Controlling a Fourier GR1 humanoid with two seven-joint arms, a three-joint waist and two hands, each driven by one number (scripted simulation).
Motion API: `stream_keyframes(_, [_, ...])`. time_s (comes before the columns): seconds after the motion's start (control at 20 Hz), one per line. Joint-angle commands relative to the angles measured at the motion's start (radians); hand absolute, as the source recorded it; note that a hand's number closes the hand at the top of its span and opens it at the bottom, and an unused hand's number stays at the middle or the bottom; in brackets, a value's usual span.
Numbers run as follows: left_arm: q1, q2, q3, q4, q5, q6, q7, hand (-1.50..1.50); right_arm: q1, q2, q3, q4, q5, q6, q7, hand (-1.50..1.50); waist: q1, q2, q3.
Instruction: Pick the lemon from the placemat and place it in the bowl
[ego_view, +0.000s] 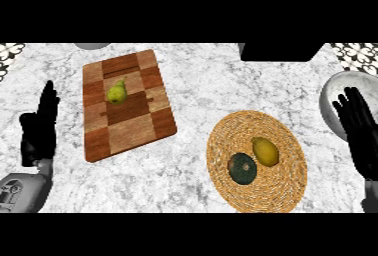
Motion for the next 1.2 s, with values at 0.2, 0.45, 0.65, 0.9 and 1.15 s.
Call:
stream_keyframes(0.2, [0.027, -0.17, -0.154, -0.115, 0.164, -0.238, -0.033, 0.0, -0.013, -0.135, 0.106, -0.087, 0.17, 0.03, 0.102, 1.5, 0.011, -0.009, 0.022])
stream_keyframes(0.45, [0.018, -0.235, -0.199, -0.132, 0.243, -0.309, 0.007, 0.0, 0.074, -0.052, 0.087, -0.055, 0.37, -0.319, 0.177, -1.5, -0.007, -0.007, 0.025])
stream_keyframes(0.65, [0.081, -0.244, -0.221, -0.164, 0.242, -0.34, -0.035, 0.0, 0.097, -0.043, 0.284, -0.191, 0.495, -0.226, 0.117, -1.5, 0.013, -0.007, 0.025])
stream_keyframes(0.9, [0.048, -0.224, -0.214, -0.212, 0.256, -0.324, 0.077, 0.0, 0.032, -0.254, 0.343, -0.244, 0.728, -0.156, 0.452, -1.5, 0.025, -0.009, 0.022])
stream_keyframes(1.15, [0.089, -0.211, -0.206, -0.199, 0.263, -0.363, 0.027, 0.0, -0.073, -0.323, 0.382, -0.373, 0.787, 0.033, 0.858, -1.5, 0.03, -0.009, 0.021])
